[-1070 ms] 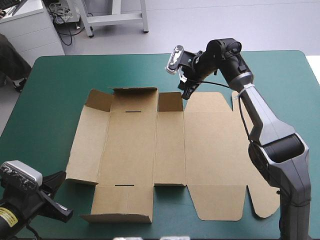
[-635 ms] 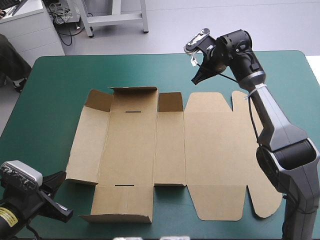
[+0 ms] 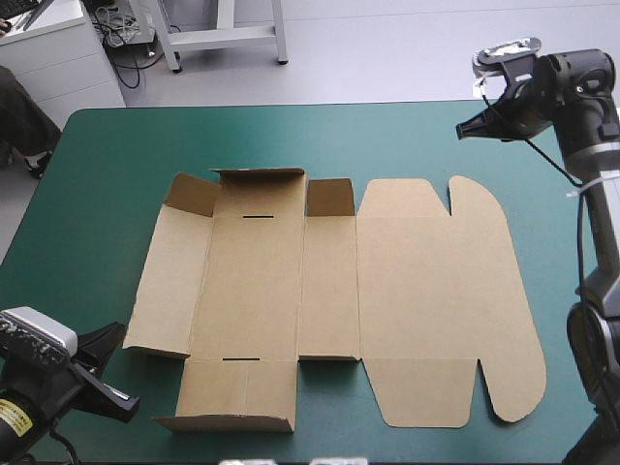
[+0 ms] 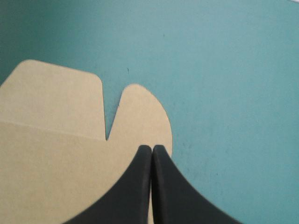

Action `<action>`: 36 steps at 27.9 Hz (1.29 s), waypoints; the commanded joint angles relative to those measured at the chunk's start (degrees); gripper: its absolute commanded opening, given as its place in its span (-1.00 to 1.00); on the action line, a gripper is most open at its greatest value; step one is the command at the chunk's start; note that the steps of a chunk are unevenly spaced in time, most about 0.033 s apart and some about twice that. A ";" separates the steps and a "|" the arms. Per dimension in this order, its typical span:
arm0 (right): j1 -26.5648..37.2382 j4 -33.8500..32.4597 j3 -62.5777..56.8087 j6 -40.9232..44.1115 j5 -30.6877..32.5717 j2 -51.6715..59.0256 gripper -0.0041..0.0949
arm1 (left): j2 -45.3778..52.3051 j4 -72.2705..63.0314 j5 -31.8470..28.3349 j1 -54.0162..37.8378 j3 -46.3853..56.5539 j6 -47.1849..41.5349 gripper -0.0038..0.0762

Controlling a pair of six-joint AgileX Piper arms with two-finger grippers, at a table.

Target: Fold the box

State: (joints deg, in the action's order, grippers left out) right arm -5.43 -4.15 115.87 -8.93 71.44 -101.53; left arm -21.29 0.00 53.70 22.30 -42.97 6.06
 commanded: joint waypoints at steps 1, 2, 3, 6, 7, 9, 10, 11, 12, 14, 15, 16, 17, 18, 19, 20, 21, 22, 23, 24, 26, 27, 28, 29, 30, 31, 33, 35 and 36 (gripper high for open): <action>2.88 0.28 -7.11 -0.66 0.02 8.57 -0.96 | -1.56 1.12 -6.06 0.14 -1.95 -0.49 -0.98; 3.58 0.28 -9.92 -0.66 0.02 10.63 -0.97 | -2.05 2.39 -6.29 0.14 -1.99 -1.73 -0.98; 3.98 0.28 -13.63 -0.66 0.02 13.11 -0.96 | -3.05 4.32 -6.39 0.14 -2.23 -3.94 -0.98; 3.99 -0.24 -21.16 -1.12 0.02 18.82 -0.96 | -6.52 8.78 -7.37 0.14 -2.71 -7.88 -0.98; 3.99 -0.24 -22.78 -1.12 0.02 19.95 -0.96 | -7.42 9.35 -7.52 0.14 -3.01 -7.98 -0.98; 3.99 -0.24 -25.73 -1.12 0.02 22.87 -0.96 | -9.75 10.55 -7.50 0.14 -4.15 -7.98 -0.98; 3.99 -0.24 -27.07 -1.26 0.02 24.31 -0.96 | -10.95 10.81 -7.40 0.14 -4.83 -7.98 -0.98; 3.99 -0.24 -28.04 -1.71 0.02 25.77 -0.96 | -11.91 10.86 -7.40 0.14 -5.38 -7.98 -0.98; 3.99 -0.24 -29.18 -1.97 0.02 27.28 -0.96 | -13.06 10.95 -7.40 0.14 -6.10 -7.98 -0.98; 3.99 -0.24 -31.16 -1.95 -0.09 29.96 -0.96 | -15.18 10.95 -6.89 0.14 -7.70 -7.98 -0.98; 3.99 -0.24 -32.18 -1.95 0.02 31.48 -0.96 | -16.37 10.95 -6.45 0.14 -8.54 -7.98 -0.98; 3.99 -0.14 -33.23 -1.95 0.02 33.04 -0.96 | -17.59 10.95 -5.89 0.14 -9.39 -7.98 -0.98; 3.99 0.01 -34.32 -1.95 0.02 34.31 -0.96 | -18.79 10.95 -5.13 0.14 -10.15 -7.98 -0.98; 3.99 0.25 -35.47 -1.95 0.02 35.94 -0.96 | -20.05 10.95 -4.41 0.14 -11.15 -7.98 -0.98; 3.99 0.75 -36.67 -1.95 0.02 37.64 -0.96 | -21.29 10.95 -3.77 0.14 -12.20 -7.98 -0.98; 3.99 1.15 -37.66 -1.95 0.02 38.96 -0.96 | -22.29 10.95 -3.29 0.14 -13.06 -7.98 -0.98; 3.99 1.53 -38.95 -1.95 0.02 40.68 -0.96 | -23.58 10.95 -2.62 0.14 -14.21 -7.98 -0.98; 3.99 1.67 -40.29 -1.95 0.02 42.43 -0.96 | -24.87 10.95 -1.90 0.14 -15.46 -7.98 -0.98; 3.99 1.88 -41.37 -1.95 0.02 44.13 -0.96 | -25.92 10.99 -1.32 0.14 -16.50 -7.98 -0.98; 3.99 2.01 -42.70 -1.95 0.02 45.75 -0.96 | -27.27 11.10 -0.42 0.14 -17.84 -7.98 -0.98; 3.99 2.26 -45.16 -1.95 0.02 48.66 -0.96 | -30.01 11.23 1.66 0.14 -20.57 -7.98 -0.98; 3.99 2.37 -46.51 -1.95 0.02 50.21 -0.96 | -31.36 11.23 2.86 0.14 -21.92 -7.98 -0.98; 3.99 2.38 -47.77 -1.95 0.02 51.66 -0.96 | -32.78 11.23 4.30 0.14 -23.25 -7.98 -0.98; 3.99 2.38 -48.98 -1.95 0.02 52.77 -0.96 | -33.91 11.23 5.50 0.14 -24.30 -7.87 -0.98; 3.99 2.38 -50.19 -1.84 0.02 54.08 -0.96 | -35.36 11.23 6.89 0.14 -25.51 -7.30 -0.98; 3.99 2.51 -51.35 -1.59 0.02 55.26 -0.96 | -36.78 11.23 8.12 0.14 -26.59 -6.58 -0.98; 3.99 2.75 -53.29 -1.39 0.02 57.37 -0.96 | -39.33 11.23 10.56 0.14 -28.30 -5.74 -0.98; 3.99 3.10 -55.32 -0.72 0.02 59.13 -0.96 | -41.99 11.23 12.86 0.14 -29.67 -6.06 -0.97; 3.99 3.39 -56.09 -0.72 0.02 59.76 -0.96 | -43.20 11.23 13.56 0.14 -29.99 -5.74 -0.97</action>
State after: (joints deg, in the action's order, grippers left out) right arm -1.96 -1.26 60.52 -10.00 71.44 -43.62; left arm -62.50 10.43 66.74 22.30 -70.08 0.00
